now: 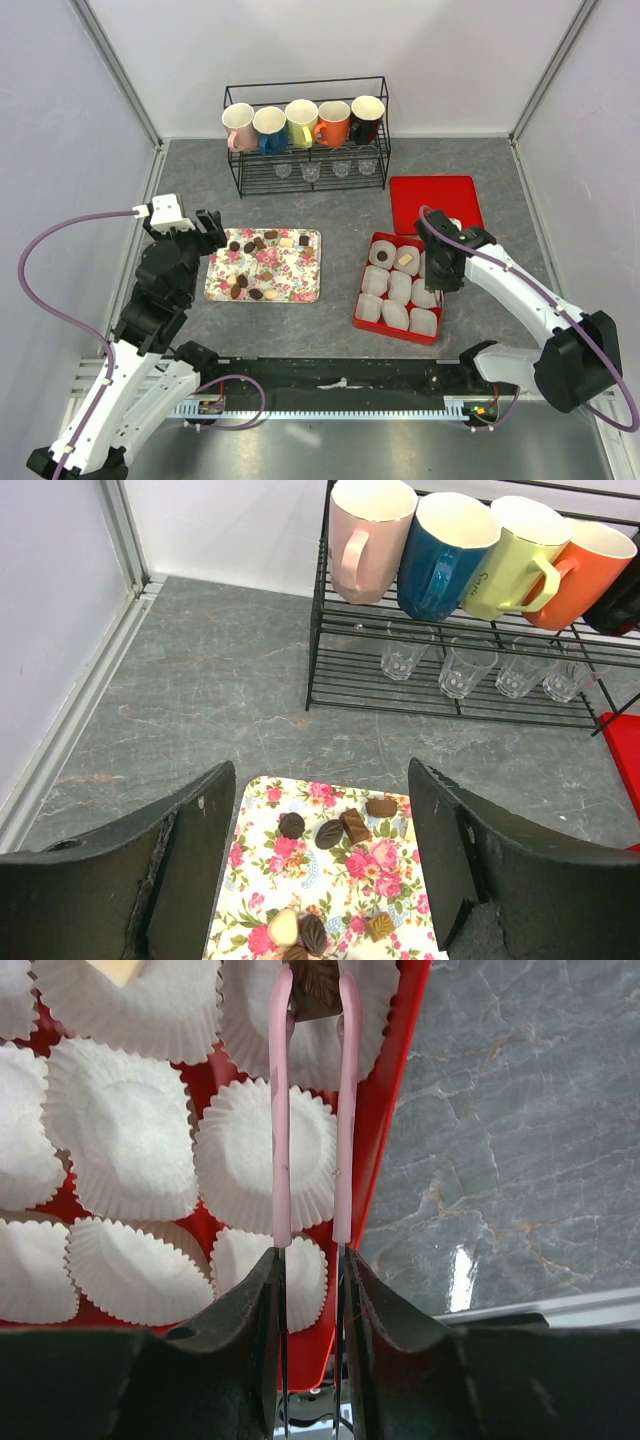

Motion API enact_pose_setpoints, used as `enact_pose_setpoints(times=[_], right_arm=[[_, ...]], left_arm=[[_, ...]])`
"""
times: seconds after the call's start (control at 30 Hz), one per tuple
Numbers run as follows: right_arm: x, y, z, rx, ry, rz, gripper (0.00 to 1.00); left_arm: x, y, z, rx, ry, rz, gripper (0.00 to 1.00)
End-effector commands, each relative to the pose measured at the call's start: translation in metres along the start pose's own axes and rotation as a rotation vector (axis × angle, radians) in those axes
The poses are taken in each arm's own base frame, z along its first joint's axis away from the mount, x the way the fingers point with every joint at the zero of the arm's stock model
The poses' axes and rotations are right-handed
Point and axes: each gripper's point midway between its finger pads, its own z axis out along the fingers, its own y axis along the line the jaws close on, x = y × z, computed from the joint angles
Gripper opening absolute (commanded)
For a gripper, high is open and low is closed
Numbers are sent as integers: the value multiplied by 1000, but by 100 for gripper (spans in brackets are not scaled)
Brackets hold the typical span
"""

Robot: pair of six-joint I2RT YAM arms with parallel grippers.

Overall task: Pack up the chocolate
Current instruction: Place the fake chocolate in the packing box, then adjust the fake chocolate on the plate.

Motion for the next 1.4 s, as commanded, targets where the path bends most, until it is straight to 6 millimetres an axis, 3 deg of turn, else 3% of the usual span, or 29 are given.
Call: enact_pose_setpoints(times=[0.0,0.1,0.4,0.6,0.77,0.9,1.1,1.27,1.37], right_arm=[[-12,8,6,-26,-23,-12,0],[-12,7,8,-25,-15,-10,3],[-11,5,4,-34,-27,1,33],[-12,4,-1,-42,-39,-1,43],[-14,5,-6,-55,-48,2,43],[-21,3,-19,-60,-78,-7,31],[-42,7,-49,-101,-144,-45,22],[-55,23,-67,-157,-183,-92,20],[-63,44,-79,-203,-218,-147,20]], left_arm=[[-8,-4,-1,15,-23,-39,77],[-7,-5,0,19,-19,-37,77],[-4,-6,2,21,-7,-34,76],[-3,-7,3,22,-3,-32,76],[-3,-7,3,25,-4,-36,76],[-2,-8,2,28,-2,-36,76],[-2,-8,2,31,0,-37,76],[-2,-9,1,36,-3,-42,76],[-2,-8,1,35,-3,-42,76]])
